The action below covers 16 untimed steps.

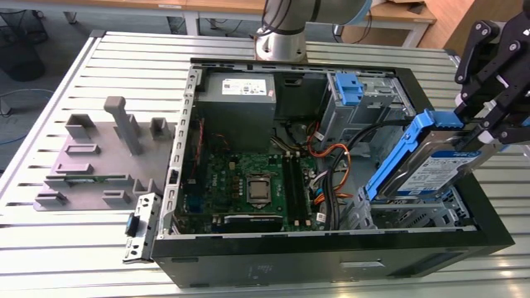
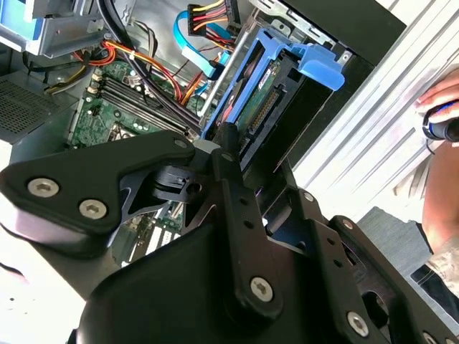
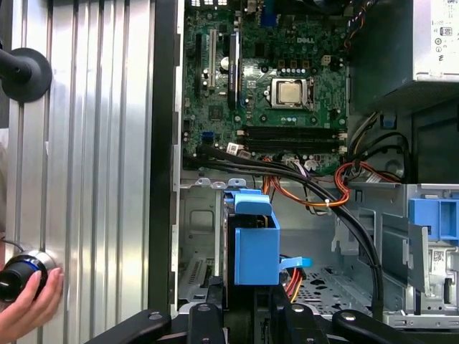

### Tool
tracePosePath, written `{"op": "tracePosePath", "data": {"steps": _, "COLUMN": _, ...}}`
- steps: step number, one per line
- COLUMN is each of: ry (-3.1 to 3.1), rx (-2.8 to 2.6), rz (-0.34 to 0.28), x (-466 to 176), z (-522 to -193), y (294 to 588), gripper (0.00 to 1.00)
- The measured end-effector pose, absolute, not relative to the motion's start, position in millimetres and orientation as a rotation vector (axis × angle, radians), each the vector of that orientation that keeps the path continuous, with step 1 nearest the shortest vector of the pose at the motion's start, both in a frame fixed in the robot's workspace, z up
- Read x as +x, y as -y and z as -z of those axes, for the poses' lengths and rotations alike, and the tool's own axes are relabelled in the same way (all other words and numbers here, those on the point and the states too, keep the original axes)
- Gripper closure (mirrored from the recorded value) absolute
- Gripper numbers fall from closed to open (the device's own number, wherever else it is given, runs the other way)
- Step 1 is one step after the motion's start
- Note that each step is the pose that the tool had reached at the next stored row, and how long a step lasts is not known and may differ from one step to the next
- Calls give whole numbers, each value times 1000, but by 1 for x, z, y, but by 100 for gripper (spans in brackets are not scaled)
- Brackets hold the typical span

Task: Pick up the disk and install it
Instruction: 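Pick up the disk, then insert the disk into the insertion slot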

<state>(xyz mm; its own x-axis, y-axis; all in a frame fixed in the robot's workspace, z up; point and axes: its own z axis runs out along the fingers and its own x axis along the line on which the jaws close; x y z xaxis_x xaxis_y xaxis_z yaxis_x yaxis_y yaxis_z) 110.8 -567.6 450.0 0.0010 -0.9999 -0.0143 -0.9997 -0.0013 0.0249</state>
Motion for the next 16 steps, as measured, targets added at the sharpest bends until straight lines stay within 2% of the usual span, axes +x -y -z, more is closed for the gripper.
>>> {"op": "tracePosePath", "data": {"steps": 16, "ry": 2233, "rx": 2200, "rz": 42, "x": 111, "z": -440, "y": 568, "gripper": 65}}
